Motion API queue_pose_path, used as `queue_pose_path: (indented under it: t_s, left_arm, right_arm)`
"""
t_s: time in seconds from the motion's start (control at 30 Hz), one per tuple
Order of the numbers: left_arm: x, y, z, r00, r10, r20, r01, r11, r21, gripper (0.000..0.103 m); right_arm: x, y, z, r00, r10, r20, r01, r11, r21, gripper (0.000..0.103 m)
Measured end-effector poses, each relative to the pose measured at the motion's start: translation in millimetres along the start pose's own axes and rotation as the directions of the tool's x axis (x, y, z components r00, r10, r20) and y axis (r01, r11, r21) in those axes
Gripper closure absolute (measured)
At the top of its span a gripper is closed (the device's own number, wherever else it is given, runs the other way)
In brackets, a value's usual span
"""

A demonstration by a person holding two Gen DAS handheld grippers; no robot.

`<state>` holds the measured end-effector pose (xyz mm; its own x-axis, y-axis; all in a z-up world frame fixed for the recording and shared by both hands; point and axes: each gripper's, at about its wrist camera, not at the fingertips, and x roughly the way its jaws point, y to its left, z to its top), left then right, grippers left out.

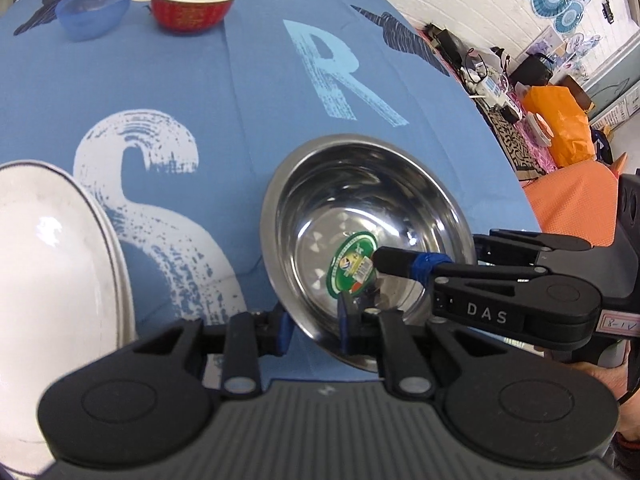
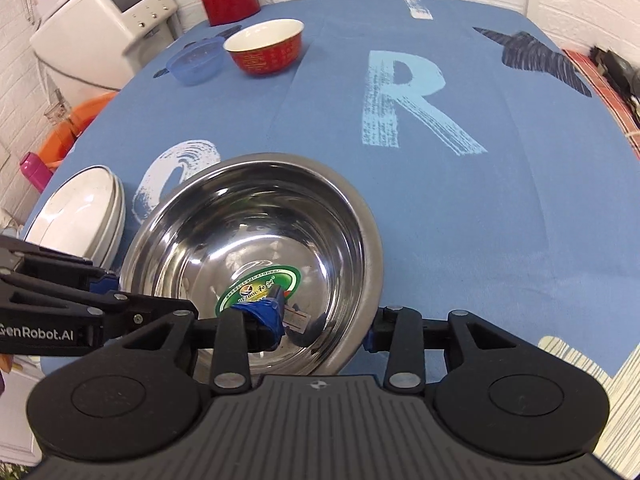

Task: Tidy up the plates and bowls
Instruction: 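Lift the steel bowl with both tools and carry it toward the plate stack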

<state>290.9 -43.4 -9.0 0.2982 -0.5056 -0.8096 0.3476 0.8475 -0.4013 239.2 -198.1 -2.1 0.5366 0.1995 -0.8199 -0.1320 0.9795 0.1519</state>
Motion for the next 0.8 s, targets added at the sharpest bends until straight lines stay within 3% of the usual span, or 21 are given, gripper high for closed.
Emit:
queue_pose_path:
  t_s: [0.33, 0.37, 0.4, 0.43, 0.67, 0.8]
  left_arm:
    - [14, 11, 2, 1.000, 0.016, -0.002, -0.016, 0.999, -0.036, 0.089]
    - [14, 11, 2, 1.000, 0.021, -0.001, -0.021, 0.999, -0.034, 0.083]
    - [14, 11, 3, 1.000, 0.028, -0.001, -0.028, 0.999, -0.036, 0.061]
    - [12, 10, 4, 0.999, 0.034, 0.006, -0.034, 0.999, -0.039, 0.050]
    - [-28, 13, 10, 0.996, 0.007, 0.089, -0.007, 1.000, -0.002, 0.046]
    - [-61, 26, 23, 0.985, 0.014, 0.174, -0.011, 1.000, -0.018, 0.045]
  right_arm:
    - [15, 6, 1, 1.000, -0.010, -0.027, 0.009, 0.999, -0.045, 0.079]
    - [14, 9, 0, 0.999, -0.013, -0.033, 0.011, 0.998, -0.057, 0.079]
    - [14, 9, 1, 0.999, -0.013, -0.040, 0.010, 0.998, -0.058, 0.079]
    - [13, 8, 1, 0.999, -0.014, -0.044, 0.012, 0.999, -0.052, 0.080]
    - [-12, -12, 7, 0.997, -0.076, 0.033, 0.075, 0.997, 0.013, 0.079]
    - [-29, -25, 16, 0.994, -0.082, 0.070, 0.076, 0.994, 0.076, 0.079]
